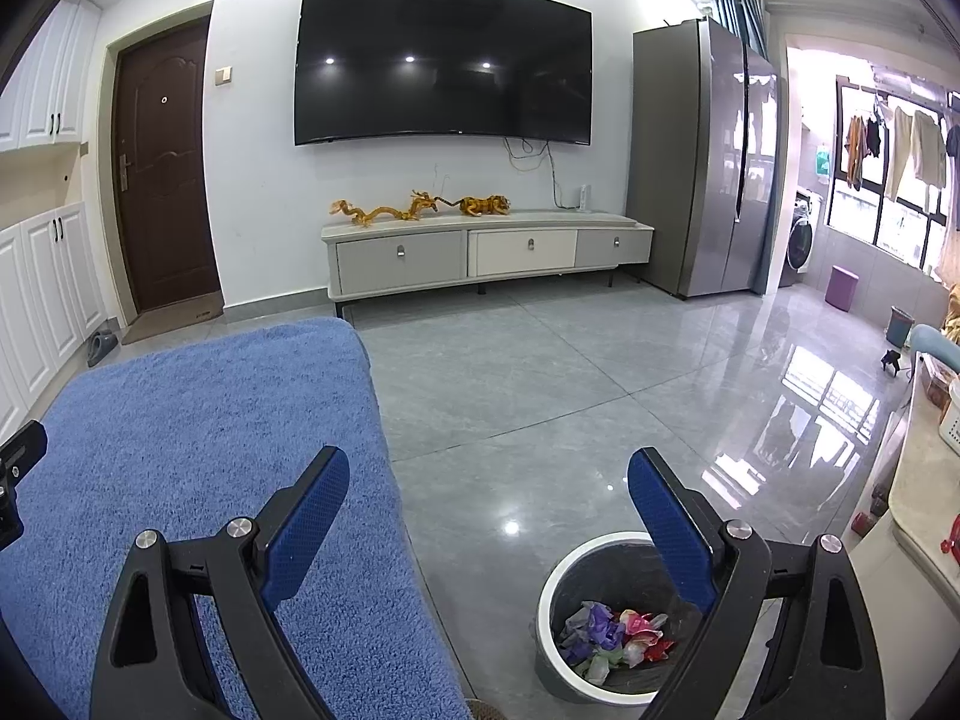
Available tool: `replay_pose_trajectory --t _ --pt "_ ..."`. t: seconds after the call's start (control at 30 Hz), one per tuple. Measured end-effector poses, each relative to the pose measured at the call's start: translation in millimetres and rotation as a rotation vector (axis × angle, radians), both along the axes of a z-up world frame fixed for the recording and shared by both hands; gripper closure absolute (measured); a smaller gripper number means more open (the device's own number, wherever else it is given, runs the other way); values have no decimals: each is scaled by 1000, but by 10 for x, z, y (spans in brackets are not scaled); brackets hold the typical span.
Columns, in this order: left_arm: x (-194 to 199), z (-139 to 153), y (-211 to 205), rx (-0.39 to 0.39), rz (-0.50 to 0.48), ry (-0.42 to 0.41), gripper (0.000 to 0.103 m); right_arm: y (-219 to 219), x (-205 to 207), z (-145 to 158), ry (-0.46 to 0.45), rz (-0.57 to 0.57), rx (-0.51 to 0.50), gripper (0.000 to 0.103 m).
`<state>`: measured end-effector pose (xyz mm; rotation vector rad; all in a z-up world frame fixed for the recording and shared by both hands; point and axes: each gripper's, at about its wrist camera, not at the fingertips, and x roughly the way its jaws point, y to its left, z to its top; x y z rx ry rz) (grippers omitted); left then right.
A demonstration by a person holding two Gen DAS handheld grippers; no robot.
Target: Collect trash
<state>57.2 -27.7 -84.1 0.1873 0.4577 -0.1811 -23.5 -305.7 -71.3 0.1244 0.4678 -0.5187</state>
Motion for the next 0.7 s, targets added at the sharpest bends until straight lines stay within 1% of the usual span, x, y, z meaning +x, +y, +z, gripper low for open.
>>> replay_pose_trajectory --t 0.7 --pt "70 -67 21 3 -6 26 1 36 42 -41 26 2 2 10"
